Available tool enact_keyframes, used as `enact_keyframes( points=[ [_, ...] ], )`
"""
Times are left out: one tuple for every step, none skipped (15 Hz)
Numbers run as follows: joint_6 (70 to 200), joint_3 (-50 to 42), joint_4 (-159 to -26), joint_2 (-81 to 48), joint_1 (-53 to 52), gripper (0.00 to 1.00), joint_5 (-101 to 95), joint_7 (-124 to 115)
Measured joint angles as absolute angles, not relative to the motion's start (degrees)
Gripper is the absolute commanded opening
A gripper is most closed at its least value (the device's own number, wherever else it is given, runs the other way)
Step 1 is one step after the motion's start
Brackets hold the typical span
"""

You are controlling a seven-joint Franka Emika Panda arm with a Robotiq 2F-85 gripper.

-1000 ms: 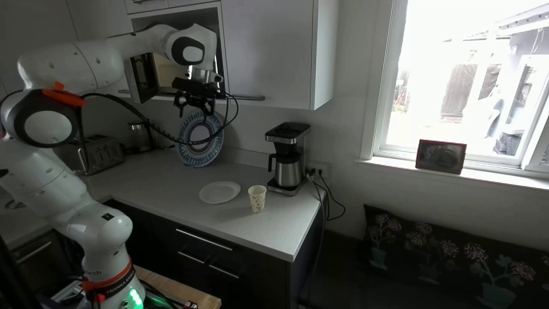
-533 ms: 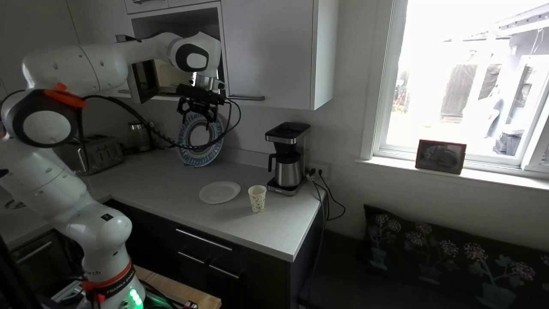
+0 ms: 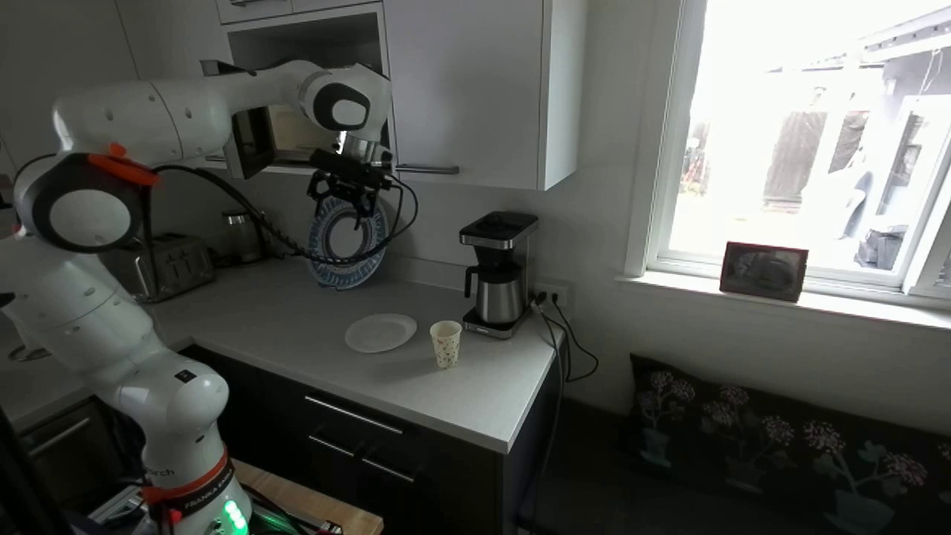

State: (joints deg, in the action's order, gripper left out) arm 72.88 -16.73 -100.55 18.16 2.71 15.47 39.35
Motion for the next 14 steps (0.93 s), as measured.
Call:
enact_keyframes(
  points=[
    [72.1, -17.6, -100.6, 16.8, 2.8, 1.00, 17.3, 39.8],
    [71.4, -18.5, -100.8, 15.2, 3.0, 1.00, 19.2, 40.8],
    [71.3, -19.3, -101.1, 13.4, 3.4, 1.00, 21.0, 41.8],
    [71.3, -19.9, -101.6, 11.6, 4.0, 1.00, 22.7, 43.1],
    [71.3, -20.4, -102.1, 9.8, 4.7, 1.00, 24.4, 44.3],
    [71.6, -20.7, -102.8, 7.9, 5.6, 1.00, 26.2, 45.6],
    [72.2, -20.7, -103.7, 6.3, 6.6, 1.00, 28.1, 46.9],
    [73.4, -20.7, -104.8, 4.9, 7.4, 1.00, 30.0, 47.8],
    [74.7, -20.6, -106.1, 3.8, 8.0, 1.00, 32.1, 48.1],
    [76.2, -20.3, -107.5, 2.8, 8.6, 1.00, 34.5, 48.3],
    [77.7, -20.0, -109.1, 1.9, 9.0, 1.00, 36.7, 48.3],
    [78.6, -19.7, -110.5, 1.1, 9.4, 1.00, 38.5, 48.4],
    [79.2, -19.4, -111.9, 0.4, 9.8, 1.00, 40.4, 48.4],
    [80.6, -19.1, -113.3, -0.3, 10.2, 1.00, 42.0, 48.4]
  ],
)
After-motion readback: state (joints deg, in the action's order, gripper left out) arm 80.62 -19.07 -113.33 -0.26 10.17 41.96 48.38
